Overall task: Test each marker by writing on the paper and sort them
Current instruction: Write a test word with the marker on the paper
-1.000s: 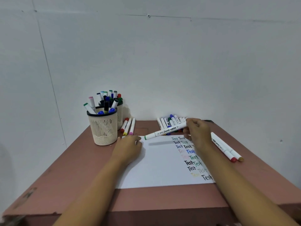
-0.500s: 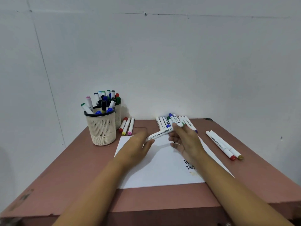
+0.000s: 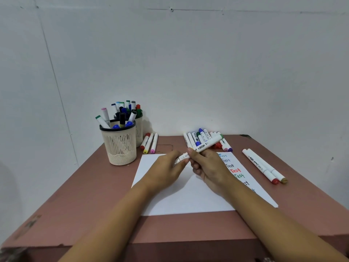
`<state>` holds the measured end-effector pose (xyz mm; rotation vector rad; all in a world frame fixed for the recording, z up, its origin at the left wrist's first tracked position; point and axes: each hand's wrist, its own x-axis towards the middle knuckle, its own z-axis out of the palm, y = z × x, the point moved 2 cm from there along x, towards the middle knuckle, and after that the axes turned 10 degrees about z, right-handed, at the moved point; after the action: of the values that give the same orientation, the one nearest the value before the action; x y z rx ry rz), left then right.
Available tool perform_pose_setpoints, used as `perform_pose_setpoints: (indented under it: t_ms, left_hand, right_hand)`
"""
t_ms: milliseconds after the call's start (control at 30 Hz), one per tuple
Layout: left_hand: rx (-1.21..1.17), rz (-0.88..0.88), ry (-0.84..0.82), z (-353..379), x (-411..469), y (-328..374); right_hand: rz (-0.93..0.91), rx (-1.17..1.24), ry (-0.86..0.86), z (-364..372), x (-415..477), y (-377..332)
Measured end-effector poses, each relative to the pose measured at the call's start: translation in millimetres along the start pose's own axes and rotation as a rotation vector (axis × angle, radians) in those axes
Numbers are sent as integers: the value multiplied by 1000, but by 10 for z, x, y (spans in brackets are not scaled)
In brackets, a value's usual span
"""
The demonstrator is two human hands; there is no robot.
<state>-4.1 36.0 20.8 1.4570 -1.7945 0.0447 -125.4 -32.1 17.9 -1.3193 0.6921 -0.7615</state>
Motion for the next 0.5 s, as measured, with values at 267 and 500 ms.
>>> perform_pose_setpoints:
  t_ms: [267,500]
  left_hand:
    - [-124,-93,44,-66,-5,-37]
    - [155,-201,29,-134,-39,-208]
  right_hand:
    - [-13,128,40,-10,-41,-93]
    - [97,457,200,-200,-107,-186]
